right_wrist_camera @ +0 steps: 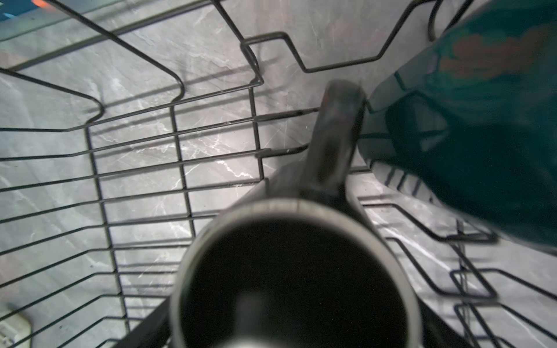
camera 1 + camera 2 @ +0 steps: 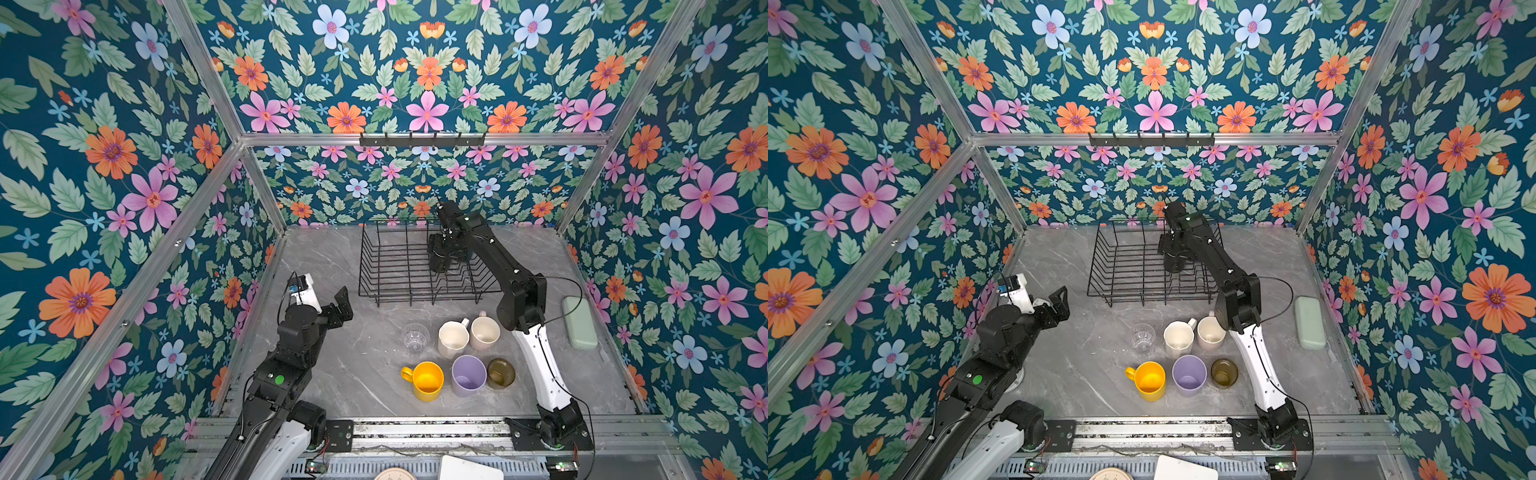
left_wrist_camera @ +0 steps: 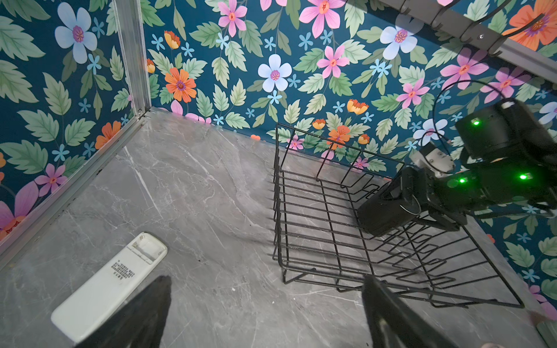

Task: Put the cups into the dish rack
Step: 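Raise the right gripper from the rack while the left arm moves toward the clear cup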

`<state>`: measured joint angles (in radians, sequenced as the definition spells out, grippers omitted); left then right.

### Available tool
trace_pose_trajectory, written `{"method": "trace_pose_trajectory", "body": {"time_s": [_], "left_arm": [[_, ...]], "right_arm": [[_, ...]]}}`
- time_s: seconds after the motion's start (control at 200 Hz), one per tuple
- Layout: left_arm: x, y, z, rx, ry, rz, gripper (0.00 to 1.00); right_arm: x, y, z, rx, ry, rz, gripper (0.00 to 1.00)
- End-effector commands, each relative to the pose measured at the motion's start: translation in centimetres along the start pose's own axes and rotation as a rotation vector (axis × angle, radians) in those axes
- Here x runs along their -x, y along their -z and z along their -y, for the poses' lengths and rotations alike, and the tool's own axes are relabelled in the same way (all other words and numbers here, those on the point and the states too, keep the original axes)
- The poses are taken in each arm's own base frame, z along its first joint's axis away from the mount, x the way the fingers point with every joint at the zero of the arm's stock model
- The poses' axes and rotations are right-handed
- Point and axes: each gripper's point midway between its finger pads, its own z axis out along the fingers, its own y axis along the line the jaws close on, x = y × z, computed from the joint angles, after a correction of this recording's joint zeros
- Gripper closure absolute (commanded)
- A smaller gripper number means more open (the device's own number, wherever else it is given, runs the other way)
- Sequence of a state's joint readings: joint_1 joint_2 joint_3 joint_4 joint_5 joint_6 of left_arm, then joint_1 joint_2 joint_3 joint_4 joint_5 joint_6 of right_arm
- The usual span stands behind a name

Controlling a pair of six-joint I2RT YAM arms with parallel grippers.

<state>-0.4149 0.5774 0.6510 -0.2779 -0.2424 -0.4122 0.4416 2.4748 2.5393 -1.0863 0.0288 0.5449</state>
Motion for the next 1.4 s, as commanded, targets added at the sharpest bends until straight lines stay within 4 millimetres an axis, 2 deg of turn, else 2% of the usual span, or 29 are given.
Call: {"method": "trace_pose_trajectory", "body": {"time_s": [0.0,0.25,0.47,0.515,0.66,0.82,0.83,0.855,1.03,1.165,1.395], "left_arm": [[0.3,0.1,-0.2,0.014,-0.005,0.011,0.00],[0.3,0.1,-0.2,0.017,0.001,0.008,0.00],[0.2,-0.2,0.1,0.008,0.003,-0.013,0.00],[0.0,-0.3,0.2,0.002,0.005,-0.024,0.00],[-0.7,-0.6,1.0,-0.027,0.010,-0.079,0.01],[-1.5,-0.6,2.3,-0.086,0.011,-0.159,0.04],[-1.5,-0.6,2.4,-0.092,0.011,-0.164,0.04],[-1.7,-0.5,2.7,-0.106,0.009,-0.179,0.04],[-3.4,-0.2,4.3,-0.190,0.010,-0.283,0.08],[-5.2,0.0,5.4,-0.262,0.005,-0.376,0.11],[-8.9,0.7,7.7,-0.406,0.021,-0.576,0.22]], "right_arm": [[1.0,1.7,-0.1,0.006,0.018,0.052,0.08],[1.3,4.5,-0.2,0.010,0.041,0.097,0.07],[0.8,8.8,-0.4,0.042,0.095,0.164,0.07],[0.6,10.2,-0.4,0.059,0.110,0.189,0.07],[-1.6,13.0,0.5,0.116,0.135,0.242,0.07],[-5.0,14.5,2.3,0.154,0.143,0.260,0.07],[-5.1,15.4,2.4,0.167,0.143,0.276,0.07],[-5.6,15.8,2.6,0.180,0.146,0.283,0.06],[-8.2,17.1,3.8,0.221,0.159,0.301,0.01],[-9.8,17.8,3.9,0.278,0.163,0.301,0.01],[-10.9,18.3,4.6,0.297,0.140,0.307,0.01]]}}
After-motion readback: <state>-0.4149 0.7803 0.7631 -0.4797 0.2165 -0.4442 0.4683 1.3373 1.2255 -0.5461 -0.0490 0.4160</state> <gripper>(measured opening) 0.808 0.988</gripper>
